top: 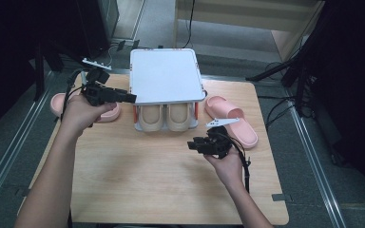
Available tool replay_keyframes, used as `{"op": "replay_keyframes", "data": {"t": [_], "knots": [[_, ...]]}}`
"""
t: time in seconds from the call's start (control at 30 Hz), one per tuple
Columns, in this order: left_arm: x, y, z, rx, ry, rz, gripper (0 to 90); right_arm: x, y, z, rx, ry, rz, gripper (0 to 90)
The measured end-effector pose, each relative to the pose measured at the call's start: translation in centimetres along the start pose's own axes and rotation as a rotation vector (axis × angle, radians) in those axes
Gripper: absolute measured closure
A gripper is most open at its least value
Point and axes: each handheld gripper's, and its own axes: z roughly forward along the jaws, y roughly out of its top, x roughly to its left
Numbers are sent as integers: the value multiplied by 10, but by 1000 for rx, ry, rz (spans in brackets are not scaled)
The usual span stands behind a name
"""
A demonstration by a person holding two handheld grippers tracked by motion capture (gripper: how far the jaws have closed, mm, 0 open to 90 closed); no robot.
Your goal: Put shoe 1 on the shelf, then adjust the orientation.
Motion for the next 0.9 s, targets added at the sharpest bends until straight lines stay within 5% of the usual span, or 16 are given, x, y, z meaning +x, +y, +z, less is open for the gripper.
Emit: {"op": "replay_keyframes", "data": {"t": [0.2, 0.33, 0.5, 0.63, 0.9], "knots": [[9, -8, -14, -7, 54, -22, 389, 1, -10, -17, -5, 37, -7, 543], [16, -14, -20, -12, 93, -28, 386, 0, -12, -24, -12, 14, -48, 539], [30, -22, -25, -28, 104, -67, 404, -6, -15, -26, -36, 17, -41, 540], [41, -30, -24, -21, 101, -73, 487, -10, -17, -24, -27, 10, -36, 540], [72, -51, -17, -36, 205, -92, 747, -9, -15, -22, -5, -12, -78, 540]]}}
